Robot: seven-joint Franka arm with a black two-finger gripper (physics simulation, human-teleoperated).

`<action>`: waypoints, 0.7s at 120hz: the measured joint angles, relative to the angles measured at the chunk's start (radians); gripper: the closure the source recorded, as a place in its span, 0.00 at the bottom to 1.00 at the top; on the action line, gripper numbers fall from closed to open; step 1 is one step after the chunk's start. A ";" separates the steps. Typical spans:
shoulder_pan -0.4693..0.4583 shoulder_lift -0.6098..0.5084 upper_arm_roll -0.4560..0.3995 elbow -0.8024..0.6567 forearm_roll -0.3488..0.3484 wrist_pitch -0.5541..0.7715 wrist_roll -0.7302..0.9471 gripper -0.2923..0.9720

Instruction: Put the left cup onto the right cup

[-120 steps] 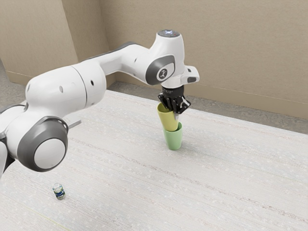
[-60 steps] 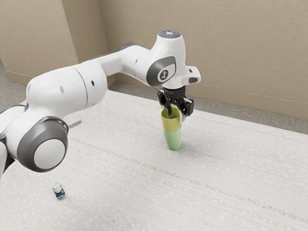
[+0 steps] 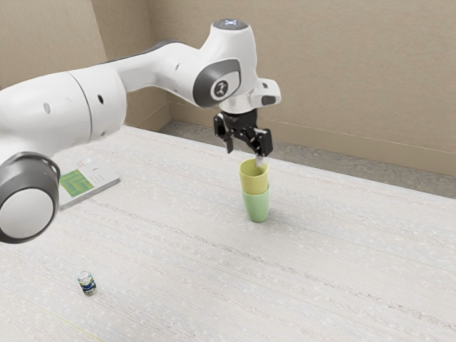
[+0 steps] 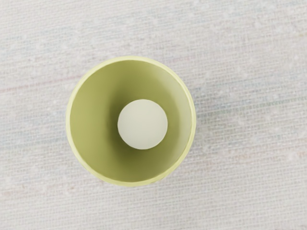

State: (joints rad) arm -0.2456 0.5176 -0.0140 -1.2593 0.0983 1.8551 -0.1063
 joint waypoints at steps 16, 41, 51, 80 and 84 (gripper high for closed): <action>0.019 -0.124 0.006 -0.143 0.006 -0.009 0.053 0.24; 0.027 -0.272 0.006 -0.273 0.022 -0.029 0.135 0.23; 0.026 -0.322 0.006 -0.303 0.027 -0.040 0.160 0.23; 0.028 -0.428 0.006 -0.363 0.020 -0.076 0.192 0.23; 0.030 -0.438 0.006 -0.370 0.020 -0.080 0.195 0.23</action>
State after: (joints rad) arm -0.2151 0.0791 -0.0077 -1.6293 0.1182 1.7754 0.0886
